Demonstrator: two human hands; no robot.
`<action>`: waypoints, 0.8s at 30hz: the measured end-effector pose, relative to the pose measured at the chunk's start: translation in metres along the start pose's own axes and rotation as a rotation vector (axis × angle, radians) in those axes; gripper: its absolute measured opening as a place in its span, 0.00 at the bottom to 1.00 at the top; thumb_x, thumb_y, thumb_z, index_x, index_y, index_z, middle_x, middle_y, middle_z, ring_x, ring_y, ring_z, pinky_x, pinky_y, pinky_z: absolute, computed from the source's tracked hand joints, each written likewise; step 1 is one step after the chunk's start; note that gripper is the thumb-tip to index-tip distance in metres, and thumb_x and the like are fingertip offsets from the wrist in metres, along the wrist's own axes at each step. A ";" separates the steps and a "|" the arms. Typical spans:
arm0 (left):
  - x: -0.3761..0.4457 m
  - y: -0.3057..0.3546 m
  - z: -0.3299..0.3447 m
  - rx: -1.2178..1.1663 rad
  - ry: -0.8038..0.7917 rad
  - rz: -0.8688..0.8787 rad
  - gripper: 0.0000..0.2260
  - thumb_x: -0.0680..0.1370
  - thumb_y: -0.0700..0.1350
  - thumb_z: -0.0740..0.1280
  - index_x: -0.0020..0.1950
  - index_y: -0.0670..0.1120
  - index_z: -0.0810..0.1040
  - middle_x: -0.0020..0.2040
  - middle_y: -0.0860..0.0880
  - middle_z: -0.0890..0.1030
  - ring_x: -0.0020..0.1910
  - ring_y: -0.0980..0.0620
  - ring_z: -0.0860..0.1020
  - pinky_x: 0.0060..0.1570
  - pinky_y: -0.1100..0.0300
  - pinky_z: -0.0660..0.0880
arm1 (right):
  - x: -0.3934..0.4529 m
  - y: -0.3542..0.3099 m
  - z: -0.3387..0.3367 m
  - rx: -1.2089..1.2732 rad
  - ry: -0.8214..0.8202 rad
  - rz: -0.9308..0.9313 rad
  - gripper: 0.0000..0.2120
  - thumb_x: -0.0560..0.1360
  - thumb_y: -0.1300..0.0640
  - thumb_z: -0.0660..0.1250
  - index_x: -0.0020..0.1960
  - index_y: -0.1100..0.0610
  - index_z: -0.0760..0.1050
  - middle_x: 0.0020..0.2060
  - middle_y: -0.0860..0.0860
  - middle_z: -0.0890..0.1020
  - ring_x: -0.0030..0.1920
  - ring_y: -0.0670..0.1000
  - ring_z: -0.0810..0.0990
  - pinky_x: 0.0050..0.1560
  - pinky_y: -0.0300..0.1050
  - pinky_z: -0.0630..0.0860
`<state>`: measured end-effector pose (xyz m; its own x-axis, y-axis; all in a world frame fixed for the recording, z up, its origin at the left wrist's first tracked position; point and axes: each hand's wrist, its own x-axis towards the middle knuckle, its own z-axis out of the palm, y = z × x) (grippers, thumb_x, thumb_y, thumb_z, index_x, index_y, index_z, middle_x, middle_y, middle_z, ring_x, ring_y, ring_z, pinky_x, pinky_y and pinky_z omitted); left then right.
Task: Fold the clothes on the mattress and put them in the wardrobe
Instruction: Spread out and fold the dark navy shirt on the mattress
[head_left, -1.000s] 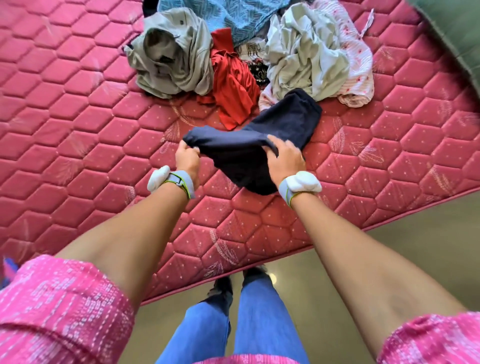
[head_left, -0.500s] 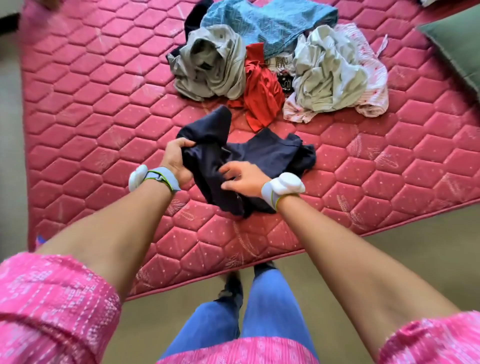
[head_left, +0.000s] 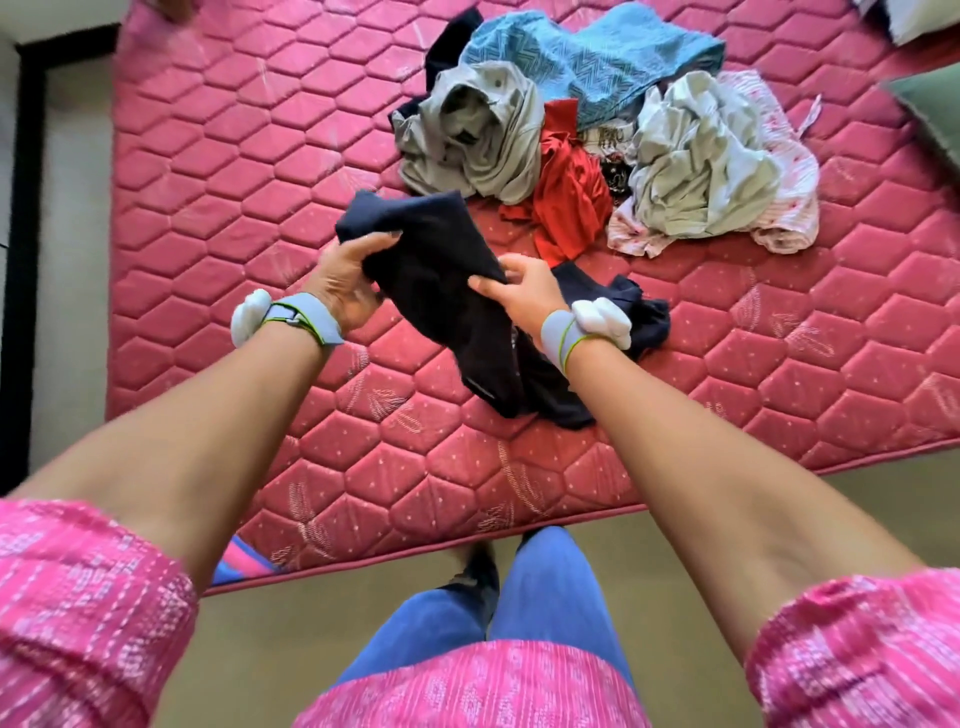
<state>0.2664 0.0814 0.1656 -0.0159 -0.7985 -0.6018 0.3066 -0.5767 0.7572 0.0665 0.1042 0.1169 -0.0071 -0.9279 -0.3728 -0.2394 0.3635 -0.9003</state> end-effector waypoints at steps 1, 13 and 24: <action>-0.001 0.001 -0.003 0.102 0.092 0.016 0.29 0.64 0.44 0.75 0.63 0.52 0.73 0.50 0.51 0.81 0.49 0.54 0.79 0.48 0.58 0.72 | 0.001 -0.007 -0.003 -0.003 0.005 -0.002 0.08 0.68 0.52 0.75 0.37 0.51 0.76 0.39 0.54 0.82 0.40 0.50 0.79 0.43 0.47 0.76; -0.028 -0.036 0.044 0.705 -0.076 0.052 0.09 0.78 0.35 0.65 0.46 0.49 0.72 0.34 0.55 0.77 0.29 0.62 0.76 0.25 0.73 0.67 | 0.000 -0.074 0.015 0.723 -0.120 0.294 0.05 0.82 0.62 0.55 0.47 0.55 0.64 0.41 0.54 0.71 0.39 0.53 0.76 0.40 0.49 0.76; 0.002 0.001 0.040 -0.146 0.041 -0.178 0.17 0.83 0.52 0.51 0.59 0.43 0.73 0.50 0.42 0.79 0.47 0.45 0.78 0.42 0.50 0.78 | -0.001 -0.029 -0.006 -0.523 -0.209 -0.154 0.27 0.64 0.55 0.79 0.59 0.58 0.73 0.50 0.55 0.79 0.50 0.54 0.77 0.47 0.43 0.69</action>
<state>0.2284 0.0721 0.1748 -0.0444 -0.6774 -0.7342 0.4371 -0.6741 0.5955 0.0673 0.0945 0.1450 0.2446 -0.9115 -0.3306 -0.6708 0.0871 -0.7365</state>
